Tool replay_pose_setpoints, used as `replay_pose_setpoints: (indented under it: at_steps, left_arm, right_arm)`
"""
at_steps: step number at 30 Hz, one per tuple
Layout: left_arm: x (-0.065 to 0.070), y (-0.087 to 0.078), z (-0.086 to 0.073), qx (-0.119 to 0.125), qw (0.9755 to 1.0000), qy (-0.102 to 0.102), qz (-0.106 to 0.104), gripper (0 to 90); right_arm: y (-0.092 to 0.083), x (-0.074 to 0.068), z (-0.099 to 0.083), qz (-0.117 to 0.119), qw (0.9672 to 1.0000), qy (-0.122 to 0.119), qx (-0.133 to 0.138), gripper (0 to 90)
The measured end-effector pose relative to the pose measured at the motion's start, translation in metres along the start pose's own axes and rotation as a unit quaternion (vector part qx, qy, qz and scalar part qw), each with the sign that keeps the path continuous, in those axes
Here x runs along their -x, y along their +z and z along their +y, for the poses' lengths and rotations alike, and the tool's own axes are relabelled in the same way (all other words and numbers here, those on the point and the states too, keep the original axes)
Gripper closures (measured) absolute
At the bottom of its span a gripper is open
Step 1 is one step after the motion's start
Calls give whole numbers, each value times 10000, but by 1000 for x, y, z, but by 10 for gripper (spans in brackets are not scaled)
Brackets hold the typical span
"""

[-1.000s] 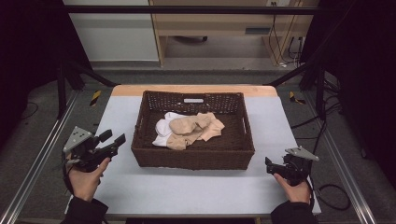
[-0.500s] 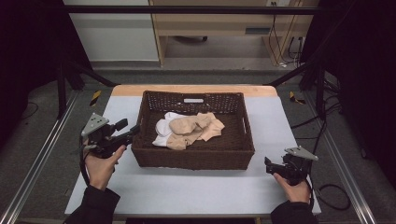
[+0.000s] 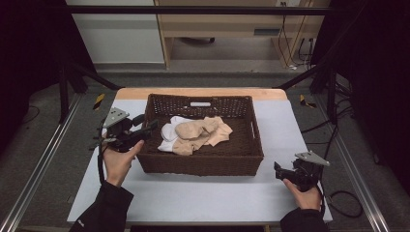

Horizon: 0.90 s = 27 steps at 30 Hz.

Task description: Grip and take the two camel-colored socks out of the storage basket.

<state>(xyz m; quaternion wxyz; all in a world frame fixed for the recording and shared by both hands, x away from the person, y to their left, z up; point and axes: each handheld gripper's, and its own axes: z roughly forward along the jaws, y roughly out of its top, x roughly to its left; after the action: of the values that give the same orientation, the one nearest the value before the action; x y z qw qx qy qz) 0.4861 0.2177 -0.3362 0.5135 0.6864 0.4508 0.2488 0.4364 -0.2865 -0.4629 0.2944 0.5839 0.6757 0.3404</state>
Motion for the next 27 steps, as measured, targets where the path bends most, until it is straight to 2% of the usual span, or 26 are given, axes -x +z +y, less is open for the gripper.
replay_pose_setpoints:
  at_steps: [5,9,13,14,19,20,24,27]
  left_arm:
    - [8,16,8,-46,10000,20,-26,417]
    - [19,31,12,-88,9998,164,-33,412]
    - [26,47,16,-2,9997,243,-62,405]
    - [26,47,16,-2,9997,243,-62,405]
    - [31,72,18,-58,9995,318,10,405]
    - [31,72,18,-58,9995,318,10,405]
    - [29,92,16,-160,9992,349,130,406]
    - [27,104,14,-288,9982,484,208,406]
  right_arm:
    - [1,0,0,9,10000,2,-13,43]
    - [0,0,1,3,10000,-17,30,41]
    - [0,0,1,16,10000,25,40,39]
    - [-1,0,1,22,10000,17,58,39]
    - [0,0,2,10,10000,-9,65,39]
    - [0,0,2,11,10000,-9,66,39]
    - [0,1,2,7,10000,6,70,38]
    - [0,1,2,9,10000,18,45,39]
